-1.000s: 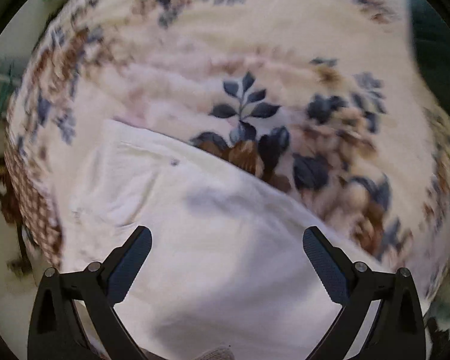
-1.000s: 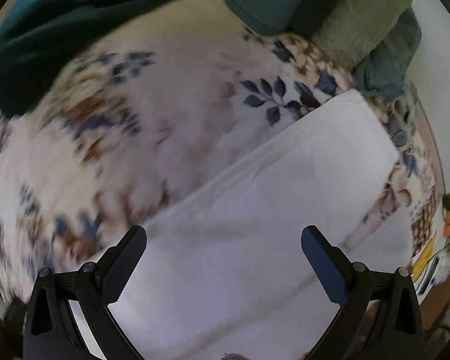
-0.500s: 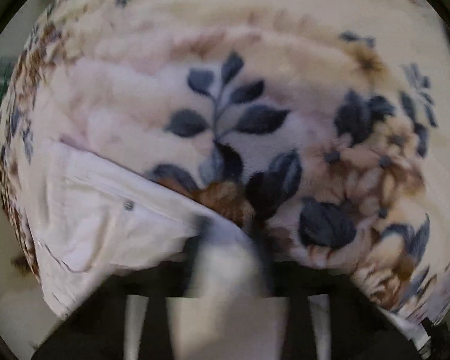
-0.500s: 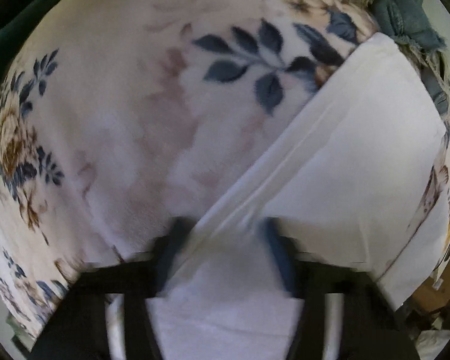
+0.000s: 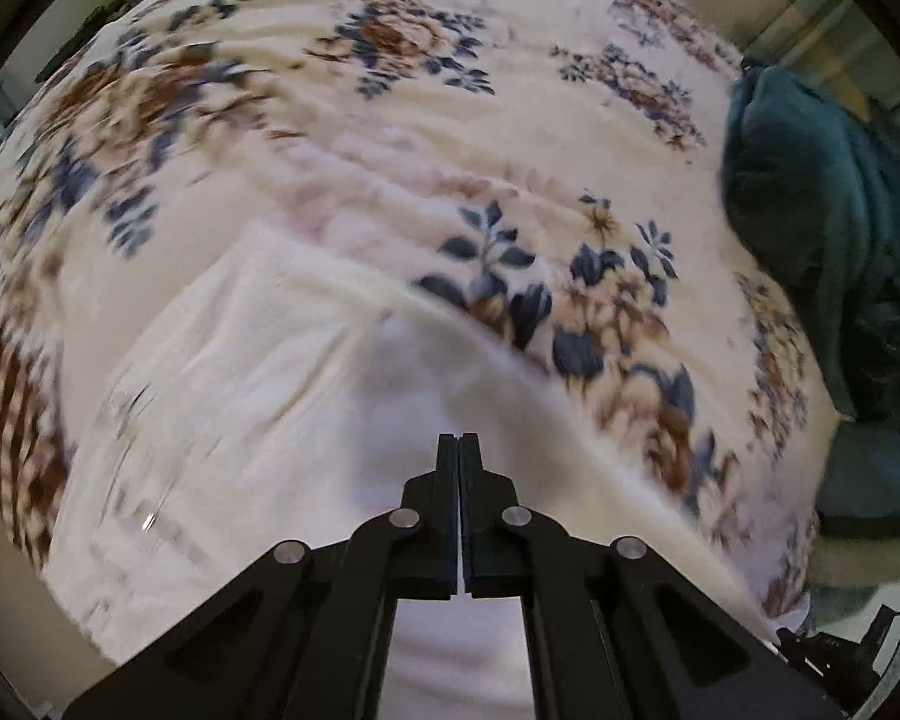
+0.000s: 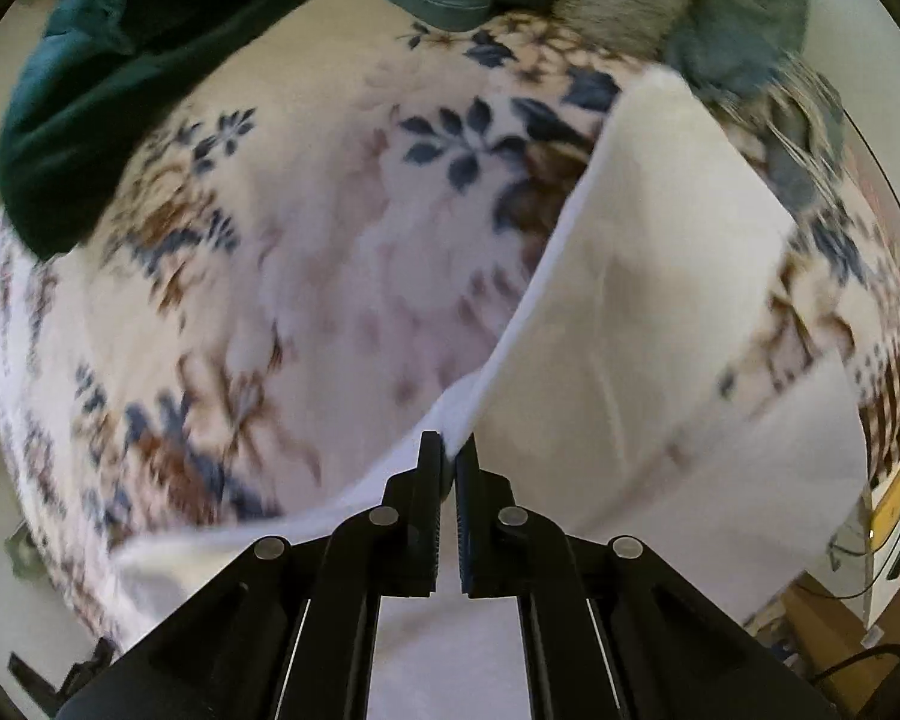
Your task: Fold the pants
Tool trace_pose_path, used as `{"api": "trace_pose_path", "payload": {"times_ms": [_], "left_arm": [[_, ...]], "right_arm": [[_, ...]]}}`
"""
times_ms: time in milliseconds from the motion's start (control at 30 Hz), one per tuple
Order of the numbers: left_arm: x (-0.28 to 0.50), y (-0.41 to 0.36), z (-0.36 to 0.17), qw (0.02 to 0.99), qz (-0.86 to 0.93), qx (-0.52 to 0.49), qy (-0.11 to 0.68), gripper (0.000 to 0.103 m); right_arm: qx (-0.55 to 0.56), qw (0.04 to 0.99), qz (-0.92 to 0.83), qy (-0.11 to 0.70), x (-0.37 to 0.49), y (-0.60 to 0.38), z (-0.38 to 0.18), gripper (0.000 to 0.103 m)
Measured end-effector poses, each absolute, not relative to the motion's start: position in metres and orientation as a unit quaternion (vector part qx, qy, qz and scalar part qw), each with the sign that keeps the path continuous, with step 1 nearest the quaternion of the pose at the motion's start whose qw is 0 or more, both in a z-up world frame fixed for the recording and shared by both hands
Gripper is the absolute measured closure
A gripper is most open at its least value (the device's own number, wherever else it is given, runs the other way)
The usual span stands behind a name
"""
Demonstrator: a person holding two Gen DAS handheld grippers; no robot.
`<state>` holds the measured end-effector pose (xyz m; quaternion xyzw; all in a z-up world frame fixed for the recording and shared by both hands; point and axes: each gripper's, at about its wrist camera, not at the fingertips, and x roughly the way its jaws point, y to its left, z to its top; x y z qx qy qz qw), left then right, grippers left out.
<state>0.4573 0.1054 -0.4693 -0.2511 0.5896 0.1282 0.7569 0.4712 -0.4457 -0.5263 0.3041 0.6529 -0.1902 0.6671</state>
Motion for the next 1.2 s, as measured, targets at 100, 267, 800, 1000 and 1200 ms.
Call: {"api": "trace_pose_path", "payload": {"times_ms": [100,267,800,1000,1200], "left_arm": [[0.409,0.113,-0.471,0.751,0.119,-0.253,0.598,0.103],[0.354,0.117,-0.477,0.724,0.124,-0.291,0.613,0.102],[0.403,0.156,-0.483,0.702,0.123,-0.455,0.534,0.038],[0.446,0.126,-0.476,0.718,0.11,-0.396,0.562,0.034],[0.478,0.103,-0.524,0.711,0.09,-0.32,0.619,0.081]], "right_arm": [[0.306,0.668,-0.178,0.654,0.429,-0.451,-0.516,0.099],[0.274,0.652,-0.163,0.688,0.36,-0.45,-0.526,0.099],[0.244,0.591,-0.192,0.745,0.304,-0.447,-0.61,0.099],[0.247,0.588,-0.204,0.743,0.309,-0.442,-0.615,0.099],[0.266,0.59,-0.196,0.737,0.304,-0.447,-0.62,0.099]]}}
